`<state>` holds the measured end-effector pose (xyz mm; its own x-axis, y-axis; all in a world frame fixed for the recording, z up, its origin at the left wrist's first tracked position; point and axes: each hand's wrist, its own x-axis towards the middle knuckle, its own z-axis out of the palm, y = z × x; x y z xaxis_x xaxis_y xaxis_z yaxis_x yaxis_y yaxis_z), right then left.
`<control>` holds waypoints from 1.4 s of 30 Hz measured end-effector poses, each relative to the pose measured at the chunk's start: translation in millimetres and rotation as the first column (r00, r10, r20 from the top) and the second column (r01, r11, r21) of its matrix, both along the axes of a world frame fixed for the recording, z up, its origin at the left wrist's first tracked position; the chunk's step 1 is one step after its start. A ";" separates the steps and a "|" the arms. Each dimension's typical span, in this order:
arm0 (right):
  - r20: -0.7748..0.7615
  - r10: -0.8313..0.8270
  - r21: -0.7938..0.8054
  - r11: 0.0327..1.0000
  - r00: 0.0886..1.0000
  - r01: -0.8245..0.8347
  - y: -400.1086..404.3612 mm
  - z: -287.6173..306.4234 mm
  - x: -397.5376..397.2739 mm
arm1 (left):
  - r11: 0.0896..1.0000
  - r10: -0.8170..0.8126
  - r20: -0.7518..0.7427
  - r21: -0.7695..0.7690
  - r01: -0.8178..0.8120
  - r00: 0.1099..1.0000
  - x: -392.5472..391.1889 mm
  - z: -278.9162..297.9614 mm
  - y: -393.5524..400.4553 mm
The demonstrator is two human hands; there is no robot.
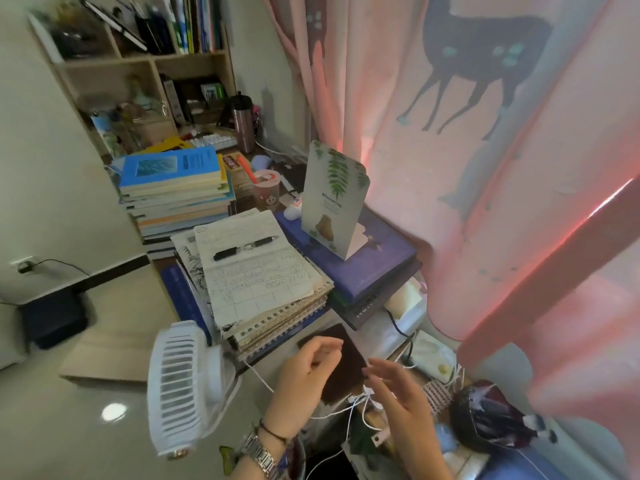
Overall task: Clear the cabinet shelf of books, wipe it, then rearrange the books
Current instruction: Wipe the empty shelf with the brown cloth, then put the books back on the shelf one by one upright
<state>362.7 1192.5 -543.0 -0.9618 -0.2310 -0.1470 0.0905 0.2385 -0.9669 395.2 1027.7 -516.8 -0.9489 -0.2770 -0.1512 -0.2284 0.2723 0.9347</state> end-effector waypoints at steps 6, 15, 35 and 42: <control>-0.083 -0.033 -0.013 0.999 0.996 0.032 -15.7 37.4 21.3 | 0.998 -0.058 -0.085 -0.003 0.058 0.995 16.9 31.9 -14.6; -0.140 -0.017 -0.024 1.000 0.990 0.013 -103.4 86.5 59.2 | 0.999 -0.042 -0.271 -0.024 0.037 0.962 54.6 92.2 -94.1; -0.253 -0.050 -0.137 0.990 0.966 0.015 -371.9 123.0 155.3 | 0.995 0.103 -0.272 0.043 -0.095 0.957 178.7 79.7 -362.1; -0.198 -0.048 -0.102 0.994 0.979 0.028 -416.9 100.4 125.8 | 0.993 0.119 -0.238 0.041 -0.112 0.964 153.2 68.2 -413.1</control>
<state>488.5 775.6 -442.5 -0.9778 -0.1972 0.0707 -0.0998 0.1421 -0.9848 548.4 614.6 -448.6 -0.9202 -0.3856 0.0678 -0.0253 0.2314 0.9725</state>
